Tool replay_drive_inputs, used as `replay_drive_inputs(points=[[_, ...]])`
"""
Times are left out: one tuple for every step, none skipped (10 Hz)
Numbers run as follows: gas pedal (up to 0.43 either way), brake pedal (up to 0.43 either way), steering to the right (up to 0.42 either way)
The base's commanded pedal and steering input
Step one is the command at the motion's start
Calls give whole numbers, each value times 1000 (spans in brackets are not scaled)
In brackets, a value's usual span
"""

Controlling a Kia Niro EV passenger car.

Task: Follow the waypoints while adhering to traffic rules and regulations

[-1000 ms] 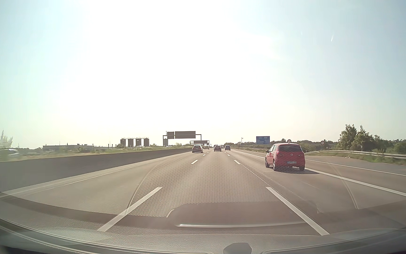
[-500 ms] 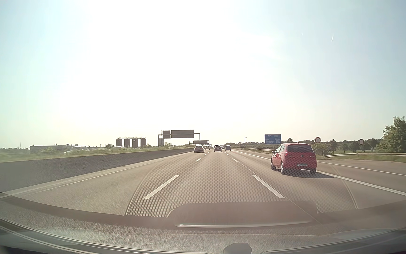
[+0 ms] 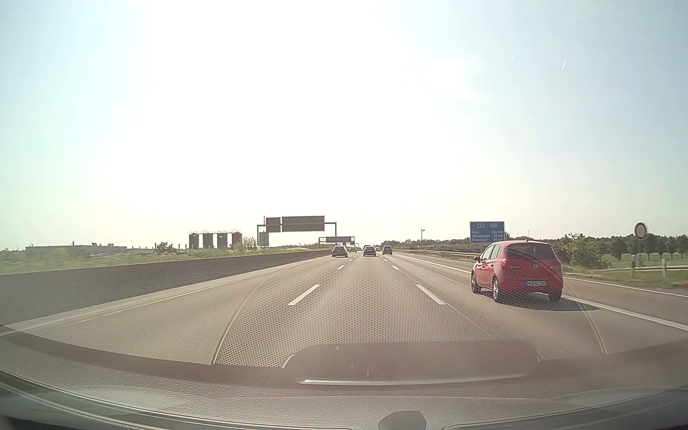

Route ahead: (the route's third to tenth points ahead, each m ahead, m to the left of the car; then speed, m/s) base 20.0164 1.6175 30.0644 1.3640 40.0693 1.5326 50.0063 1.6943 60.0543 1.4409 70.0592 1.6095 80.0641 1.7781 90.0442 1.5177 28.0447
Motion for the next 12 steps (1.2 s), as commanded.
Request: replay_drive_inputs(points=[[220,24,0],[220,24,1],[220,24,0],[220,24,1],[220,24,1],[220,24,1],[220,24,0],[220,24,-1],[220,24,0],[220,24,-1],[220,24,-1],[220,24,-1]])
